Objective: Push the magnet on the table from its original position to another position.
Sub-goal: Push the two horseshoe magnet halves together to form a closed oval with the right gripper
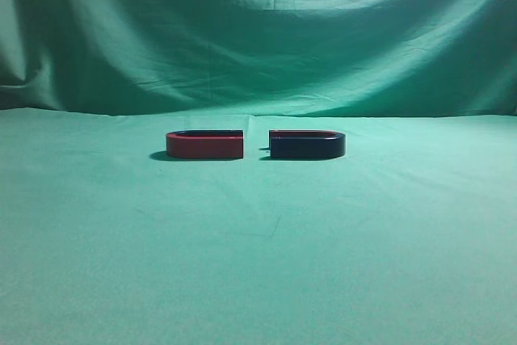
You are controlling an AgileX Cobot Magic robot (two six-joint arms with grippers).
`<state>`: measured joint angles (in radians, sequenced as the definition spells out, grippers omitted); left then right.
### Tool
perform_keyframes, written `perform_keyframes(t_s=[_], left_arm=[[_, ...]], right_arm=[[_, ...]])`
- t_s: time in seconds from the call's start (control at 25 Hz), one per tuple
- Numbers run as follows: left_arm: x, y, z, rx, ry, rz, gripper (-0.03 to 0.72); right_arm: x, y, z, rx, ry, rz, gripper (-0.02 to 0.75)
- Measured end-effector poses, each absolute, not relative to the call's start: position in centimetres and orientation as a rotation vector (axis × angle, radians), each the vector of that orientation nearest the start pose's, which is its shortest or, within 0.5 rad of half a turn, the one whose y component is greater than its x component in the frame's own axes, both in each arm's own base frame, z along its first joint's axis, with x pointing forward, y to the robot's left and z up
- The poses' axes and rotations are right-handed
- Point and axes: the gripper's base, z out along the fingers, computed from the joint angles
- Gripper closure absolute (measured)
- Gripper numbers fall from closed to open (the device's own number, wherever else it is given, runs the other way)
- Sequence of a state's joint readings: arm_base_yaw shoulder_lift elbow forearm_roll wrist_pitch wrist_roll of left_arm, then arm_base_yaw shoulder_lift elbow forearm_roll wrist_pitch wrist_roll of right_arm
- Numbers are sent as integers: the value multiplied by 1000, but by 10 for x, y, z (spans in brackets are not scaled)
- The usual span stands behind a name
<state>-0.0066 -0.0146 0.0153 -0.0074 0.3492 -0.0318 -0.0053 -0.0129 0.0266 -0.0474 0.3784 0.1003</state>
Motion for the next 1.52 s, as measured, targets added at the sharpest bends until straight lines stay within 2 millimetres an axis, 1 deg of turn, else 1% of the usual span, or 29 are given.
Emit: perform_keyframes(t_s=[0.8, 0.92, 1.04, 1.16, 1.24, 1.36, 1.48, 1.52], left_arm=[[53, -1, 177, -28, 1833, -34, 316], [53, -1, 177, -28, 1833, -34, 316], [53, -1, 177, -28, 1833, -34, 316], [53, -1, 177, -28, 1833, -34, 316], [53, -1, 177, -28, 1833, -34, 316], [53, -1, 177, -28, 1833, -34, 316], [53, -1, 177, -28, 1833, -34, 316], [53, -1, 177, -28, 1833, -34, 316]], right_arm=[[52, -2, 171, 70, 1874, 19, 738], [53, -2, 174, 53, 1833, 8, 738], [56, -1, 190, 44, 1645, 23, 738], [55, 0, 217, 39, 1351, 52, 738], [53, 1, 224, 41, 1272, 66, 738], [53, 0, 234, 50, 1326, 66, 738], [58, 0, 261, 55, 1424, 54, 738], [63, -1, 268, 59, 1484, 51, 738]])
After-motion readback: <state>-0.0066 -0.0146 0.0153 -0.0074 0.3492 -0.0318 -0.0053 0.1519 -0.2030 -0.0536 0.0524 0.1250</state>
